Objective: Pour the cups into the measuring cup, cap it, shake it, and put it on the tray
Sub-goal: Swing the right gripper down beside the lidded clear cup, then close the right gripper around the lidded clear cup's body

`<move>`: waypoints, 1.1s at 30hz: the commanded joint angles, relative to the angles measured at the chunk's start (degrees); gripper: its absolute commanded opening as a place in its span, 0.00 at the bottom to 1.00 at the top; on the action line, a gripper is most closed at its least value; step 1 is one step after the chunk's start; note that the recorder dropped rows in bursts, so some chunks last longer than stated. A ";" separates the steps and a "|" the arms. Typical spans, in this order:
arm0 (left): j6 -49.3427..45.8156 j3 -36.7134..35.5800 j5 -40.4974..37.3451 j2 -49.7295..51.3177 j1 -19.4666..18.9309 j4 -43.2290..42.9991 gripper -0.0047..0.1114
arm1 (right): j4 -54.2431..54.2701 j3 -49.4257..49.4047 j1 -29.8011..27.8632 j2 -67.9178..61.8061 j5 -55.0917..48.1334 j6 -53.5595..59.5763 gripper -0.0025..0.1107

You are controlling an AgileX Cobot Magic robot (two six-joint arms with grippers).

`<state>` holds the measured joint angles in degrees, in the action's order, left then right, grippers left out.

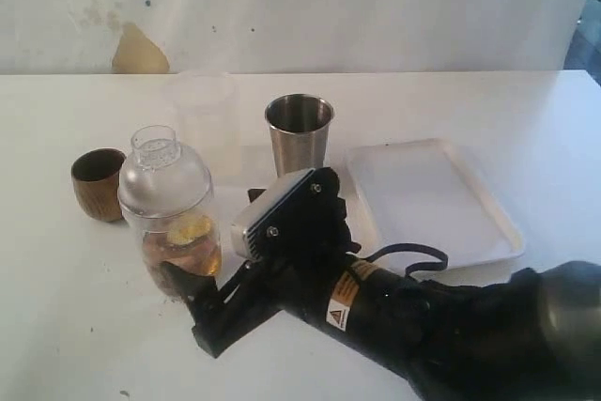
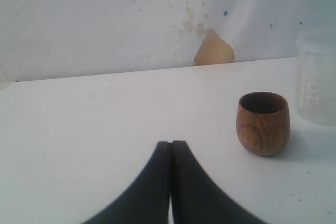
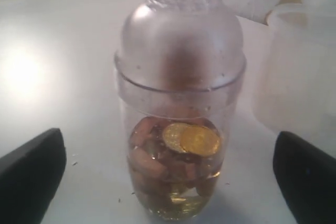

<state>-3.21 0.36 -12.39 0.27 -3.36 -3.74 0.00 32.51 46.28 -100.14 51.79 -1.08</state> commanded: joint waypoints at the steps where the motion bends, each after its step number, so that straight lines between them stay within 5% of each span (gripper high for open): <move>1: 0.08 -0.36 0.75 -0.27 -0.17 -0.43 0.04 | 2.48 1.80 -0.03 -4.46 5.17 -0.73 0.95; 19: 0.08 -0.36 0.75 -0.27 -0.17 -0.43 0.04 | 2.14 19.04 -0.03 -20.41 5.41 -0.63 0.95; 33: 0.08 -0.36 0.75 -0.27 -0.17 -0.43 0.04 | 3.01 22.31 -0.03 -24.61 6.48 -0.63 0.95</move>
<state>-3.21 0.36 -12.39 0.27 -3.36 -3.74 2.77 54.51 46.28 -124.63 56.31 -1.46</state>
